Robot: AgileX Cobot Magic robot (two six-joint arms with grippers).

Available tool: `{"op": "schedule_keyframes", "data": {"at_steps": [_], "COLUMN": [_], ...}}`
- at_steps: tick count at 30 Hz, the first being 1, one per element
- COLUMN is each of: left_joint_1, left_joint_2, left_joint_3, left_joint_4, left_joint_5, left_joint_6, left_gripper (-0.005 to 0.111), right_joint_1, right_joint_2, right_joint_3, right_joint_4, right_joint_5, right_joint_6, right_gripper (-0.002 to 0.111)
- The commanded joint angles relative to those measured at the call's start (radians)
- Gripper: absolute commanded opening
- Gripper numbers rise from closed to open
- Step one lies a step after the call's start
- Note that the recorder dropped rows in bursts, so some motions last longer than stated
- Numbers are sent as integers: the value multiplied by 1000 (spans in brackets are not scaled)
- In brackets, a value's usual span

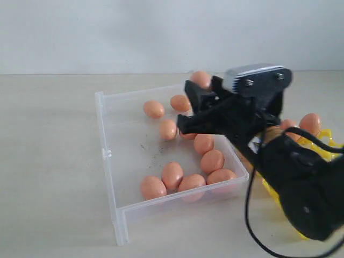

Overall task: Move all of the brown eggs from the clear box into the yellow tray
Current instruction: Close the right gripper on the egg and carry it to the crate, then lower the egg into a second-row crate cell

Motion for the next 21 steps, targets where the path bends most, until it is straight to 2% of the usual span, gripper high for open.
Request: {"op": "schedule_keyframes", "data": {"at_steps": [1,9,21], "left_joint_1": [-6,-6,-6], "left_joint_2": [-4,-4,-4], "left_joint_3": [4,4,4], "left_joint_4": [-7,-7,-7], "left_joint_5": [-8,-8,-8], "left_joint_6": [-8,-8,-8], "left_gripper": [78,78,78], "right_joint_1": [-27,-91,-91], "right_joint_2": [-131,-272,-270], "right_joint_3": [186,453,489], "right_joint_4": [83,135,330], "right_joint_5": [-9,-9,-9], "right_joint_6": [-21,85,136], "right_gripper": [0,0,0]}}
